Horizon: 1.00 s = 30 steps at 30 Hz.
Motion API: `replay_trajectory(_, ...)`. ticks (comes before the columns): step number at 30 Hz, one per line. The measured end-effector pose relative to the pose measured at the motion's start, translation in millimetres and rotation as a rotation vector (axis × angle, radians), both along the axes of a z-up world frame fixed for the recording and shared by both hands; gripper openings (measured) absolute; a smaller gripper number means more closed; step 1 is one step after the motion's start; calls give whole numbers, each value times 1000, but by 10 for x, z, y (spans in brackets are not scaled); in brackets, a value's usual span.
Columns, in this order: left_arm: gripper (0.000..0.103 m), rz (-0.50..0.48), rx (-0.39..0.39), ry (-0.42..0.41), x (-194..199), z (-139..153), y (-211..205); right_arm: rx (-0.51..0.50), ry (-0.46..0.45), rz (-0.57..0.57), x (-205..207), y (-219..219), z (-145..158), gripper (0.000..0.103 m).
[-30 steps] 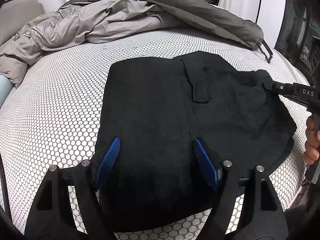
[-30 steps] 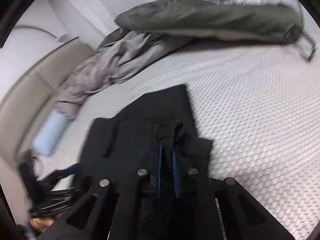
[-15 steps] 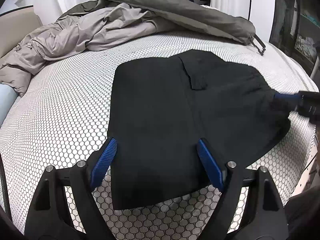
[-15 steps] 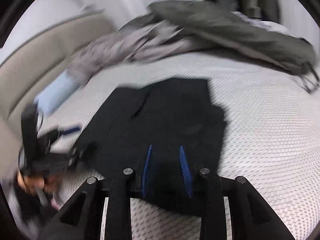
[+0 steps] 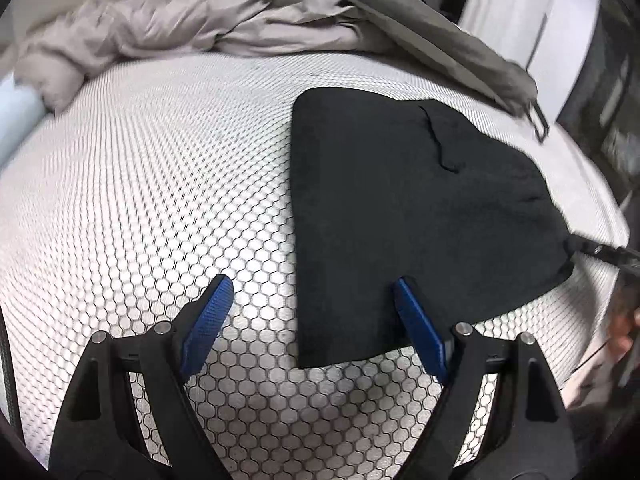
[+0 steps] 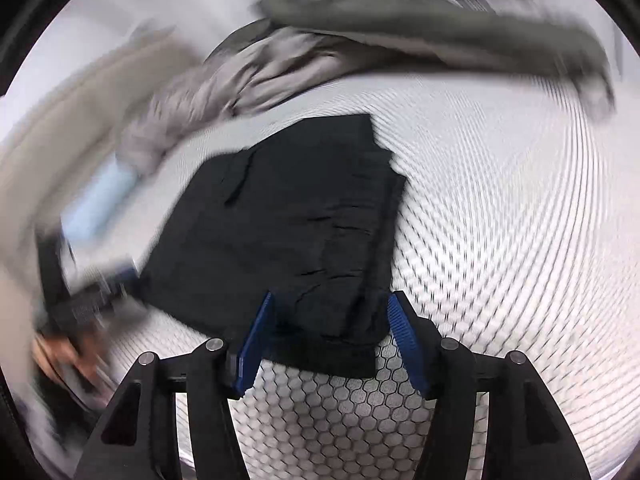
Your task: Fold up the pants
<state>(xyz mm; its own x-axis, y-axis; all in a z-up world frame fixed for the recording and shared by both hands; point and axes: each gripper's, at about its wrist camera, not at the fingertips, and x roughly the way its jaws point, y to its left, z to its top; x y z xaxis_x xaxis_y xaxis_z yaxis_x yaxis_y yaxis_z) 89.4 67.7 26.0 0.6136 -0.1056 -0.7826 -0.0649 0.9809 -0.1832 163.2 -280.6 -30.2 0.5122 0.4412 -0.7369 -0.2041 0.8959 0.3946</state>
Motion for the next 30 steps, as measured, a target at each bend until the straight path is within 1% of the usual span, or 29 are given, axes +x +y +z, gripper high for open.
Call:
replay_trajectory(2,80,24,-83,24,44,-87,120,155,100,-48,154,-149,-219,60)
replay_trajectory(3,76,27,-123,35,66,-125,158,200,127,-56,205,-182,-296,56)
replay_trajectory(4,70,23,-173,46,92,-163,189,225,130,-60,243,-196,-342,52)
replay_trajectory(5,53,11,-214,49,109,-174,205,234,129,-57,264,-191,-351,43)
replay_trajectory(6,36,-11,-271,49,122,-174,217,235,129,-55,284,-176,-339,32)
replay_trajectory(7,36,-18,-280,56,123,-159,213,241,116,-49,292,-166,-306,31)
replay_trajectory(8,37,-29,-252,55,116,-145,190,235,85,-40,295,-149,-235,30)
replay_trajectory(10,42,-48,-175,56,89,-141,122,155,59,-21,227,-99,-180,30)
replay_trajectory(11,47,-41,-157,52,77,-137,111,66,65,-15,206,-31,-192,35)
replay_trajectory(12,50,-26,-139,44,53,-118,106,5,64,-9,205,27,-214,38)
replay_trajectory(13,50,-21,-129,37,29,-94,102,-15,58,-10,200,64,-213,39)
replay_trajectory(16,50,-13,-107,10,-127,20,90,2,30,-17,161,83,-95,47)
replay_trajectory(17,52,2,-78,-15,-209,86,81,11,12,-23,147,74,-47,50)
replay_trajectory(19,61,6,-43,-71,-346,203,50,1,-33,-39,71,62,68,62)
replay_trajectory(21,77,8,-25,-126,-479,302,-20,-14,-99,-32,-41,88,197,80)
replay_trajectory(22,81,10,-22,-149,-538,335,-42,-16,-123,-24,-104,108,256,84)
replay_trajectory(23,83,13,-13,-177,-599,361,-71,-17,-151,-13,-209,99,329,93)
replay_trajectory(24,83,20,-3,-190,-637,371,-89,-20,-175,-6,-299,91,365,97)
replay_trajectory(25,84,28,7,-202,-670,388,-101,-23,-197,-3,-312,127,401,98)
replay_trajectory(26,88,36,17,-212,-708,394,-120,-21,-217,4,-337,145,455,100)
replay_trajectory(27,93,40,21,-218,-758,428,-165,-16,-235,16,-365,151,498,102)
replay_trajectory(28,96,41,26,-223,-786,434,-189,-9,-258,29,-417,161,520,103)
replay_trajectory(29,102,38,33,-231,-823,451,-222,-7,-284,38,-474,174,538,103)
replay_trajectory(30,102,32,42,-243,-857,471,-255,-8,-316,42,-532,187,552,103)
